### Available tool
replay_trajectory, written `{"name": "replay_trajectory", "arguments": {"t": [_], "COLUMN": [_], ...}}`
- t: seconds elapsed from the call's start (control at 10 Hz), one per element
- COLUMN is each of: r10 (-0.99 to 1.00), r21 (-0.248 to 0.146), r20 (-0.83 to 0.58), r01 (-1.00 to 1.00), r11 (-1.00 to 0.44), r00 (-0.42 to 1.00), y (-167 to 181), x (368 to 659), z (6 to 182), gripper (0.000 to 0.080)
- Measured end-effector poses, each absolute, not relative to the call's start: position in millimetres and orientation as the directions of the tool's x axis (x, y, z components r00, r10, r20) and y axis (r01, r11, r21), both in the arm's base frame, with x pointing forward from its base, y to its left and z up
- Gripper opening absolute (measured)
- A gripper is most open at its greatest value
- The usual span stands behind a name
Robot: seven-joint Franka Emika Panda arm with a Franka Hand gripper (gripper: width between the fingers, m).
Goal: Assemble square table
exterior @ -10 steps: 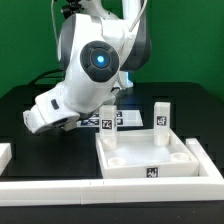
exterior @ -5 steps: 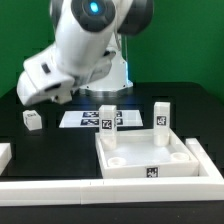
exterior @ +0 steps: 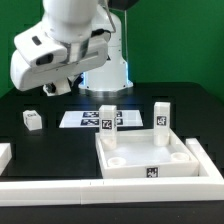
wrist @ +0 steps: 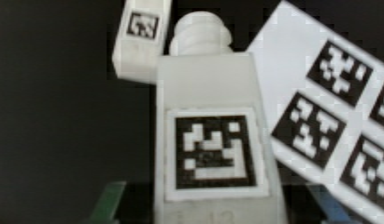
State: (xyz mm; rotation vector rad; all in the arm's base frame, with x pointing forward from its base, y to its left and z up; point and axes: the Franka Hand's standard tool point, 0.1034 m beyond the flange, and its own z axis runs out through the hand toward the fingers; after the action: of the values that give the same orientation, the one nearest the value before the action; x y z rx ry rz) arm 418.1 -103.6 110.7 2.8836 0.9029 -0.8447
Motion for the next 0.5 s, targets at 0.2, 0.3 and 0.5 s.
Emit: {"name": "replay_trajectory", "arguments": {"t": [0.2, 0.3, 0.5], "r10": [0.500, 0.449, 0.436], "r21": [-0.157, -0.167, -0.151], "r20": [-0.363, -0.289, -0.165], "r01": [0.477, 0.418, 0.414], "r11": [-0.865, -0.893, -0.897], "r00": [0.786, 0.845, 0.885], "y": [-87.2, -76.9, -78.2], "x": [456.9, 470.6, 480.5], "z": [161.2, 181.4, 184.3], "gripper": [0.0290, 0.0290, 0.0290]}}
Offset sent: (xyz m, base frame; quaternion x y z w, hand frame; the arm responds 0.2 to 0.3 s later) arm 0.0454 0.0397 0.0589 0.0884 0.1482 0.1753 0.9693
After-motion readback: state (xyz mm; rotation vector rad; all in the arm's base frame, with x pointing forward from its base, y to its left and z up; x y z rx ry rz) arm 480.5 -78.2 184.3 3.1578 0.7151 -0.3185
